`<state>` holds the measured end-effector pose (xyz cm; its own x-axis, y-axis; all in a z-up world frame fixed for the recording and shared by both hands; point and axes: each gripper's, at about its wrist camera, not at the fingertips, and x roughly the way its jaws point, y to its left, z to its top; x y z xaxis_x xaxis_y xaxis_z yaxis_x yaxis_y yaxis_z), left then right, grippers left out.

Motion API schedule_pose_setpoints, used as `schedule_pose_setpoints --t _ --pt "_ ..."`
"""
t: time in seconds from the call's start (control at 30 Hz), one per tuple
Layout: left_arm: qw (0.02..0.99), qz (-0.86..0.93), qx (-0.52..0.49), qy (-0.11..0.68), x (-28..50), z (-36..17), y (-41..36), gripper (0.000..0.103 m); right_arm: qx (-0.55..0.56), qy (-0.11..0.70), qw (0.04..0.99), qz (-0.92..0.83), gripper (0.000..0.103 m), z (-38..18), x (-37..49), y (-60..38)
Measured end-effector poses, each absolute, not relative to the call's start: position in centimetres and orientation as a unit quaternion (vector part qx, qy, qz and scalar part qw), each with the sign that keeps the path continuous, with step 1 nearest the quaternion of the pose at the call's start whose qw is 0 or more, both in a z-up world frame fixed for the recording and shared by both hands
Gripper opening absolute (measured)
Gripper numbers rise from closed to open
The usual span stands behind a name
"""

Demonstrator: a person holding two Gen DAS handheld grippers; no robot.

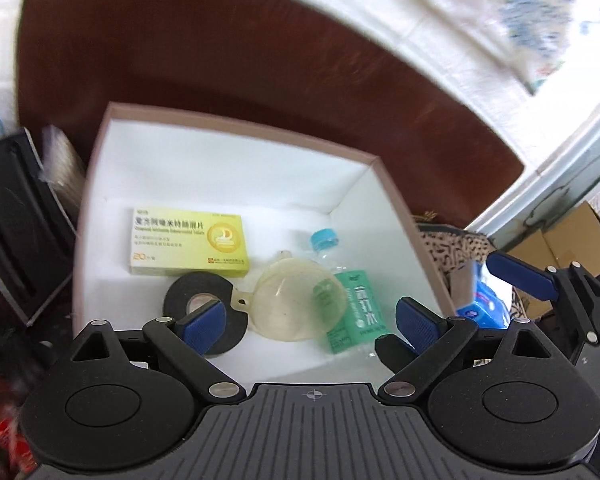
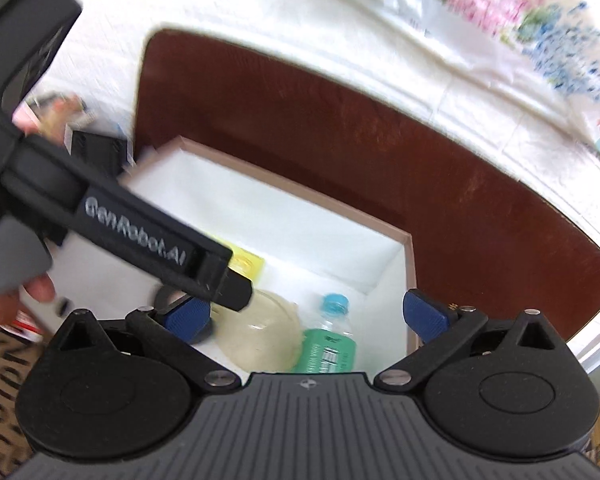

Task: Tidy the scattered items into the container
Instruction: 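Lower the funnel into the tan box and open the left tool, then move the left tool back to the green plug-in air freshener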

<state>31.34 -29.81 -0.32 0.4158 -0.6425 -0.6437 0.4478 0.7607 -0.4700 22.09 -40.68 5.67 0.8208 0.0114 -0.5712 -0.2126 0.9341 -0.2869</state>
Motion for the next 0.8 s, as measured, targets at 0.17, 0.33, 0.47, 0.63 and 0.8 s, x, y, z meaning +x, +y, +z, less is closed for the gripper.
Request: schedule_pose_setpoints --t 0.17,0.33,0.47,0.63,0.8 --pt "0.863 -0.327 -0.089 0.375 26.2 2.2 -27.5 0.100 -0.144 0.262 0.951 0.085 0.103 7.4 18.0 -39.1" --pt "0.890 -0.316 -0.073 0.319 20.9 3.7 -24.5 0.102 -0.132 0.269 0.951 0.082 0.103 7.9 14.8 -36.6" --pt "0.904 -0.311 -0.072 0.284 17.5 4.0 -21.6 0.103 -0.120 0.269 0.951 0.092 0.103 7.7 11.8 -34.2" --pt "0.909 -0.296 -0.095 0.277 14.7 2.9 -17.4 0.103 -0.131 0.258 0.951 0.111 0.103 7.0 8.9 -30.9" --pt "0.912 -0.271 -0.133 0.279 12.4 1.1 -12.7 0.103 -0.114 0.258 0.947 0.152 0.103 6.0 7.0 -27.9"
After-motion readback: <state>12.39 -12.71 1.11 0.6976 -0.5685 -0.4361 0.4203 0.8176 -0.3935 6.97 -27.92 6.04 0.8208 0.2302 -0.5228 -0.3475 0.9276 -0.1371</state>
